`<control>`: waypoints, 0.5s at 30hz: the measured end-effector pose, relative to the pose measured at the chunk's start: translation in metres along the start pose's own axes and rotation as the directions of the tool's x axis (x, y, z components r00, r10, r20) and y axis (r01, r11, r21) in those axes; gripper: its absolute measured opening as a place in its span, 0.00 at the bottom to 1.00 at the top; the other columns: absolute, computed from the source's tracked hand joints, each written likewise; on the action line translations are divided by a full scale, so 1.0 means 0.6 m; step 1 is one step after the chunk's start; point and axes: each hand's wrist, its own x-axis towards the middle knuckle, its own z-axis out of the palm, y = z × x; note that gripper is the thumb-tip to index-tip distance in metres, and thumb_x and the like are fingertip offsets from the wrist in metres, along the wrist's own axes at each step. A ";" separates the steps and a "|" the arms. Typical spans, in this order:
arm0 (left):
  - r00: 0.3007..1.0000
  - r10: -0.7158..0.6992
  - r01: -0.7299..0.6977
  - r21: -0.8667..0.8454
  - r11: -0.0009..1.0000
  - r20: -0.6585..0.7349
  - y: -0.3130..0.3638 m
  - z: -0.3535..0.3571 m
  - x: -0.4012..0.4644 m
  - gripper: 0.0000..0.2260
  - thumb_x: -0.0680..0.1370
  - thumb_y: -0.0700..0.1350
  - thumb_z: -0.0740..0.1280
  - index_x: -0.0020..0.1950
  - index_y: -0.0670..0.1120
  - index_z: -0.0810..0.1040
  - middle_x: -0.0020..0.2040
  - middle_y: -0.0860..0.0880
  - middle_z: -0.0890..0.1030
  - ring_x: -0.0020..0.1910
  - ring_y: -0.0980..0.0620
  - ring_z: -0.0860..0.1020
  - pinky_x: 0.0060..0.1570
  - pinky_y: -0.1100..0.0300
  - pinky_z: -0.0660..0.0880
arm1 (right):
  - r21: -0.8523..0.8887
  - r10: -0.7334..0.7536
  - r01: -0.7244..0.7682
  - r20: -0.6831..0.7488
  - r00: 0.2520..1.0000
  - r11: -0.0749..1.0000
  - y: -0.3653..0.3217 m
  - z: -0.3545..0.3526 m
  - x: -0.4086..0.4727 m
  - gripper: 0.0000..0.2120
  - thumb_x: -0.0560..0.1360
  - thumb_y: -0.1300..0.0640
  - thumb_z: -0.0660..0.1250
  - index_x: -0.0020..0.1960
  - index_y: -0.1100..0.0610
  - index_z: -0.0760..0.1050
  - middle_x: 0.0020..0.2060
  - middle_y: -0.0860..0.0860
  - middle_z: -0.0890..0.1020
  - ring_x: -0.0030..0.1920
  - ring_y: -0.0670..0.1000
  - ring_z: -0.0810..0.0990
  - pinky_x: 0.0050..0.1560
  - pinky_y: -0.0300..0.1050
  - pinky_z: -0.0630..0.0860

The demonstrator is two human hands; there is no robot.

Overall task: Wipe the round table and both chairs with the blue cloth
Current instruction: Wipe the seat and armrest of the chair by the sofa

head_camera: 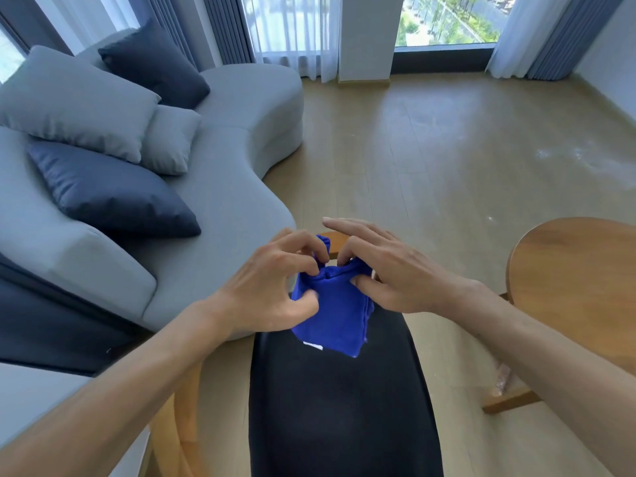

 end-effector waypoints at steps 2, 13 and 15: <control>1.000 -0.018 0.019 -0.060 0.998 0.021 0.002 0.001 -0.001 0.08 0.69 0.45 0.72 0.34 0.44 0.77 0.53 0.56 0.75 0.50 0.57 0.76 0.46 0.71 0.70 | 0.167 0.033 -0.042 0.059 0.998 0.985 -0.001 -0.006 0.003 0.10 0.67 0.63 0.61 0.47 0.55 0.70 0.72 0.42 0.64 0.75 0.44 0.58 0.65 0.34 0.60; 0.942 -0.330 0.268 -0.440 0.857 -0.067 0.003 -0.004 -0.002 0.21 0.65 0.49 0.72 0.53 0.53 0.68 0.59 0.56 0.74 0.56 0.59 0.79 0.52 0.65 0.77 | 0.398 0.211 -0.211 0.045 0.977 0.893 -0.013 -0.008 0.020 0.08 0.72 0.66 0.68 0.48 0.57 0.71 0.39 0.51 0.79 0.38 0.46 0.75 0.36 0.36 0.70; 0.936 -0.353 0.336 -0.281 0.899 -0.011 0.001 -0.002 0.002 0.23 0.66 0.52 0.75 0.55 0.56 0.68 0.52 0.61 0.76 0.50 0.64 0.77 0.46 0.71 0.74 | 0.472 0.244 -0.202 -0.028 0.969 0.858 -0.016 0.000 0.024 0.11 0.72 0.65 0.70 0.49 0.54 0.71 0.39 0.47 0.79 0.38 0.43 0.77 0.39 0.35 0.73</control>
